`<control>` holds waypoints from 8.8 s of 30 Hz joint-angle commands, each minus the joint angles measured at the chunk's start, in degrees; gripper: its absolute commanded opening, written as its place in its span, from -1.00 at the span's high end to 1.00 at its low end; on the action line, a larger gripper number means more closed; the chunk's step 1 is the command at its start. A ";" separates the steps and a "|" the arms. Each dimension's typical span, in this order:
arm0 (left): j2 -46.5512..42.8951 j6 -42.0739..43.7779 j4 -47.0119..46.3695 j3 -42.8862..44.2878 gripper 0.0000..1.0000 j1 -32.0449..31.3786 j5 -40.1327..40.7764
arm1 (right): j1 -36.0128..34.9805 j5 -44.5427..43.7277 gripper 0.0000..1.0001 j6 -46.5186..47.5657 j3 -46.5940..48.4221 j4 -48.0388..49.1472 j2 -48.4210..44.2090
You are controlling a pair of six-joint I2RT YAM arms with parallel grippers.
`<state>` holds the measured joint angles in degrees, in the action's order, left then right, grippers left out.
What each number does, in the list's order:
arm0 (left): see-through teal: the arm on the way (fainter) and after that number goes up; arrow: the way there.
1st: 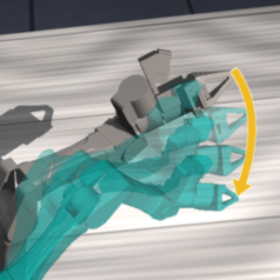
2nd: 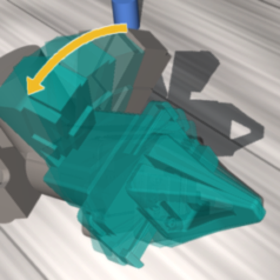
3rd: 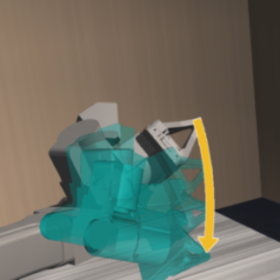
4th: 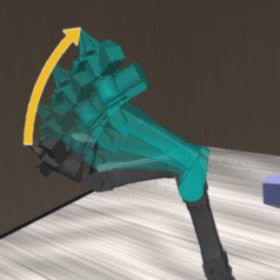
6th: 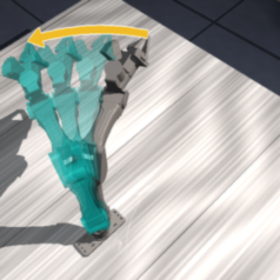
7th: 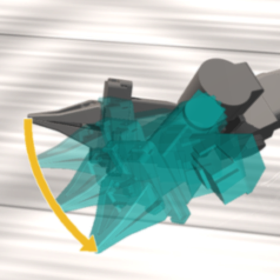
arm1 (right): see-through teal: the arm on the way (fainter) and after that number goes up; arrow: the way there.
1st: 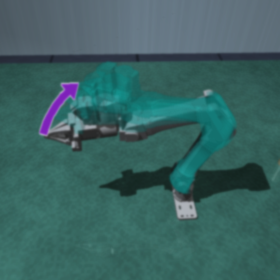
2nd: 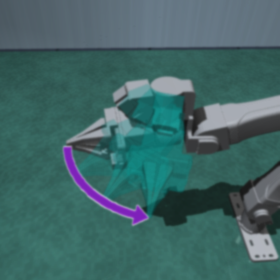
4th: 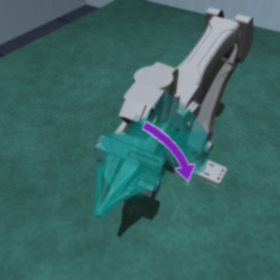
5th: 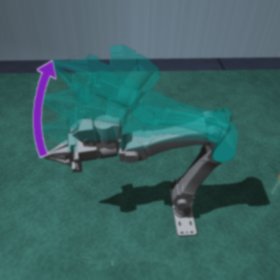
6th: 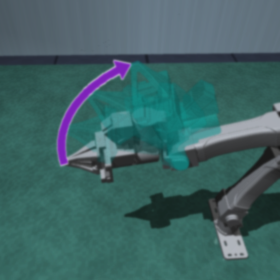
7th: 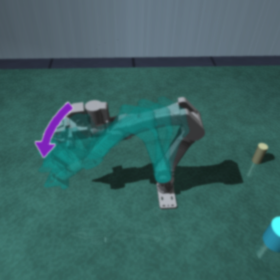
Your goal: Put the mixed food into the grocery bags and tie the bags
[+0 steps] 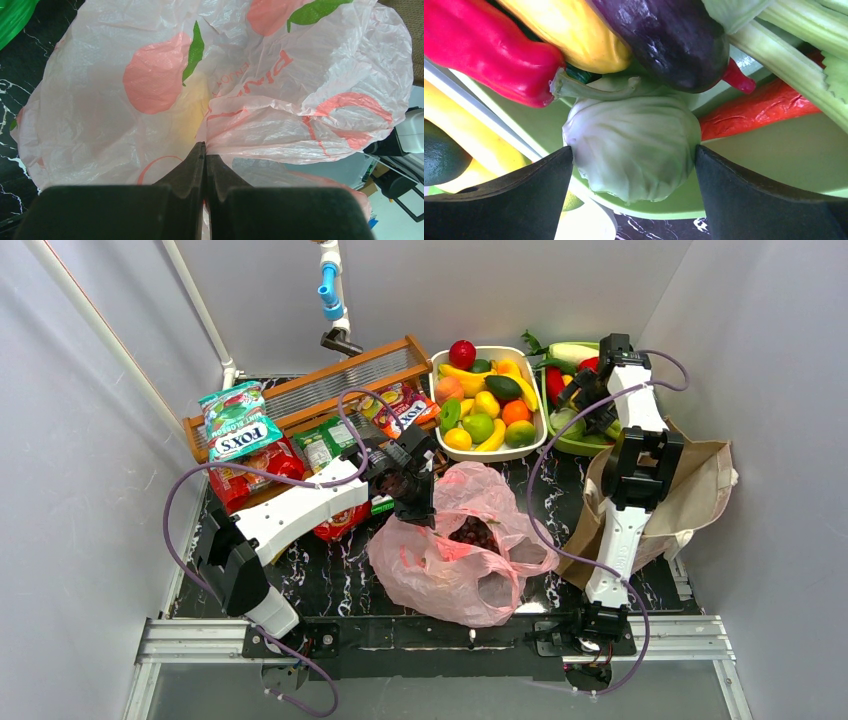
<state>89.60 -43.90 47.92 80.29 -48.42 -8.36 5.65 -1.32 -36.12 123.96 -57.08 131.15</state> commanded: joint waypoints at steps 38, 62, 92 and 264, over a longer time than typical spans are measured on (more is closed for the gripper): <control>1.77 1.83 5.71 6.63 1.00 0.98 2.07 | 0.32 15.08 0.62 1.88 -9.11 -0.79 -19.87; 2.56 2.56 6.24 9.03 1.00 1.82 0.40 | -9.33 34.92 0.58 2.86 -42.78 13.23 -64.92; 1.68 2.13 7.31 12.57 1.00 1.83 -1.57 | -31.63 34.99 0.56 -2.23 -62.48 18.48 -77.72; -15.85 -0.62 31.50 15.14 -0.89 -11.36 2.68 | -59.09 3.76 0.97 -5.57 -53.13 7.28 -77.18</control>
<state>74.96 -41.10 76.60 101.71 -54.24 -5.52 -53.06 6.26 -39.92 71.77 -48.53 54.33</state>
